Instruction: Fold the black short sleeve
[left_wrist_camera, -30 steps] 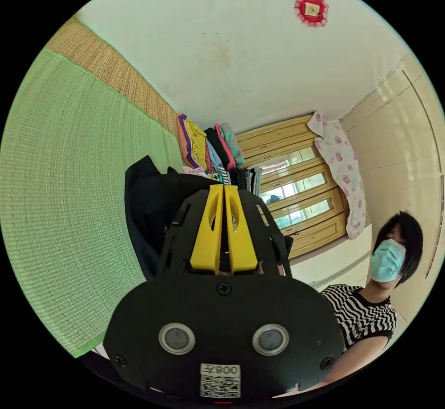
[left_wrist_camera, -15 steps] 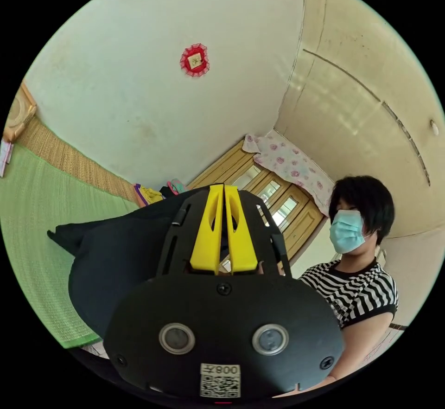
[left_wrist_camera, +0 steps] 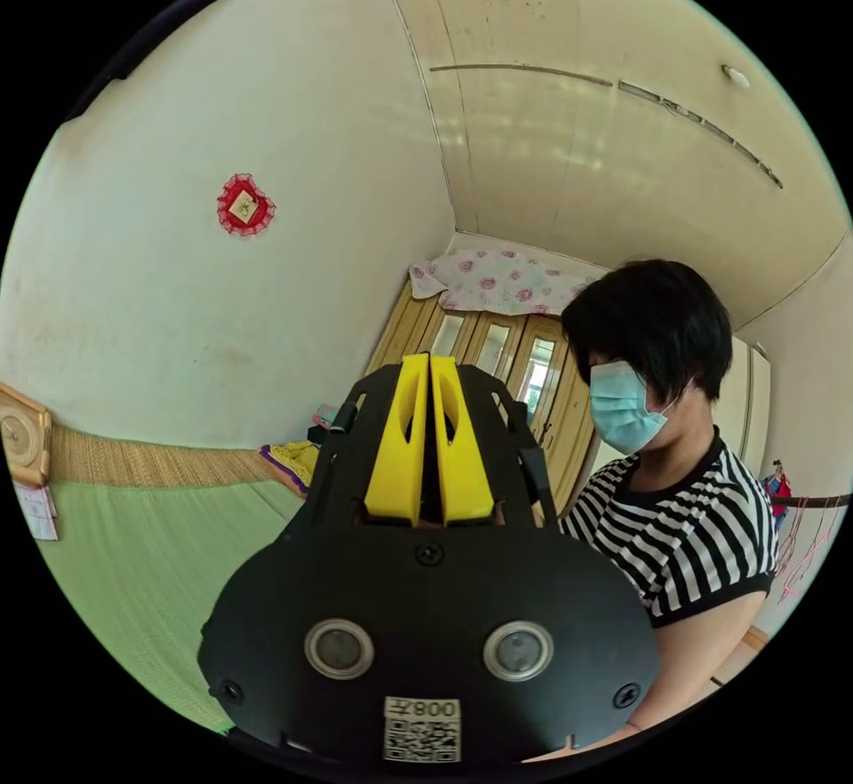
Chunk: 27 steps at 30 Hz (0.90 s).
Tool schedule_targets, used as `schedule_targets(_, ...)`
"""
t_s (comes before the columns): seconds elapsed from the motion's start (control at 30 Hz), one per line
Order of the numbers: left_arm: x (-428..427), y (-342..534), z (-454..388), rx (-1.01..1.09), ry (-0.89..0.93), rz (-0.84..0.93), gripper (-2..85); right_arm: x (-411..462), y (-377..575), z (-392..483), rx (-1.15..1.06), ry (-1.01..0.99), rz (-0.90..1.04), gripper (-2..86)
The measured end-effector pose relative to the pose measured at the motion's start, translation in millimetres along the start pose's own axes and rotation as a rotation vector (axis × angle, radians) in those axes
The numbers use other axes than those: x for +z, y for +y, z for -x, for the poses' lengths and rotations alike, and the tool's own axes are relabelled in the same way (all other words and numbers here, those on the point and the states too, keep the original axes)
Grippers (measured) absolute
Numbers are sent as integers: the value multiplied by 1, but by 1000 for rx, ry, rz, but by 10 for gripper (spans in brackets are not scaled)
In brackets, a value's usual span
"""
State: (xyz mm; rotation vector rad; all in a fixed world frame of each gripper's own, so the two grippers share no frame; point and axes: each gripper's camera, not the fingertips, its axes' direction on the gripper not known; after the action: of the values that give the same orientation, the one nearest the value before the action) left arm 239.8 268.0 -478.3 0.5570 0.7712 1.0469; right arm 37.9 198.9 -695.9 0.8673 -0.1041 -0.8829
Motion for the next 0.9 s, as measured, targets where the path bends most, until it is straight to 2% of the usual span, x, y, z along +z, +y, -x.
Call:
schedule_targets(0.13, -5, -8, 13, 4, -49, 7, 0, 39, -11, -14, -1, -8, 29, 4)
schedule_targets(0.3, 3, -22, 68, -42, -145, 36, 1, 114, -27, -51, 21, -2, 95, 4)
schedule_targets(0.4, 20, -29, 117, -97, -226, 73, 2, 188, -37, -96, 66, 10, 168, 4)
schedule_targets(0.53, 50, -28, 197, -230, -350, 135, 4, 329, -37, -183, 188, 33, 346, 6)
schedule_targets(0.67, 90, -7, 303, -416, -513, 248, 15, 472, -3, -264, 371, 68, 550, 10)
schedule_targets(0.7, 100, 3, 332, -473, -545, 303, 21, 487, 4, -273, 395, 84, 568, 11)
schedule_targets(0.77, 105, 22, 365, -561, -568, 294, 31, 539, 37, -299, 472, 147, 652, 15)
schedule_targets(0.9, 111, 65, 409, -659, -580, 386, 58, 581, 94, -310, 530, 120, 703, 32)
